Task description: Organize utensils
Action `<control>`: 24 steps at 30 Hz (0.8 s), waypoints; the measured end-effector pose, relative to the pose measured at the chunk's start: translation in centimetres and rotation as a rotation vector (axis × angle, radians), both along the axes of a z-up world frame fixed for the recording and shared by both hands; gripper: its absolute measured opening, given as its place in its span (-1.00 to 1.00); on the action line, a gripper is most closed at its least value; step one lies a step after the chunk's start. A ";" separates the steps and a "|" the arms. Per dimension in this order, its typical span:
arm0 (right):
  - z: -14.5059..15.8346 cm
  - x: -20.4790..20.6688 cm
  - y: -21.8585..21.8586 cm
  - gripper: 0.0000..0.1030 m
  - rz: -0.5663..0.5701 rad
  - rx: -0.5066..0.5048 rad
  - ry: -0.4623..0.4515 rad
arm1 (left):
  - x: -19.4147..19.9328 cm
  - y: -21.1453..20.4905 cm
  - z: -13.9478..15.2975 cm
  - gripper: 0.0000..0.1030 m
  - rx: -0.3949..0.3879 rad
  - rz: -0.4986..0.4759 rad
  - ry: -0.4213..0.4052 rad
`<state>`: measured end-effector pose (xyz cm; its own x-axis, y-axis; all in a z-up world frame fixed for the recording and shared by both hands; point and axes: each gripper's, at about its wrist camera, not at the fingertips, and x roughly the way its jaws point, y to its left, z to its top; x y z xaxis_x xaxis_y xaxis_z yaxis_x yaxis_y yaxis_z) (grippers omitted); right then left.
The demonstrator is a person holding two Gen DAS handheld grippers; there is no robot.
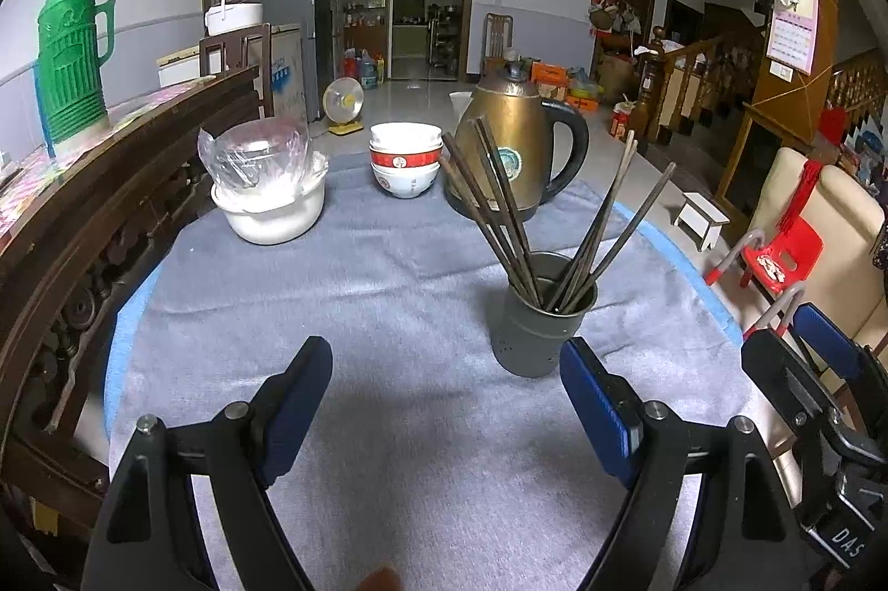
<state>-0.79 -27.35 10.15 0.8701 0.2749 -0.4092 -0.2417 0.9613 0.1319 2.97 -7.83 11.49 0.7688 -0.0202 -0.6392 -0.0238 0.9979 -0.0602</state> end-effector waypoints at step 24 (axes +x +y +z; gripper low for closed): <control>1.5 -3.0 1.2 0.75 0.002 -0.102 -0.054 | -3.3 0.4 1.6 0.98 0.029 0.002 -0.083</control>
<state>-3.82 -26.14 11.61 0.8911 0.2355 -0.3880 -0.2474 0.9687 0.0198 -0.37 -7.46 13.13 0.8191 -0.0012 -0.5736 -0.0218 0.9992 -0.0332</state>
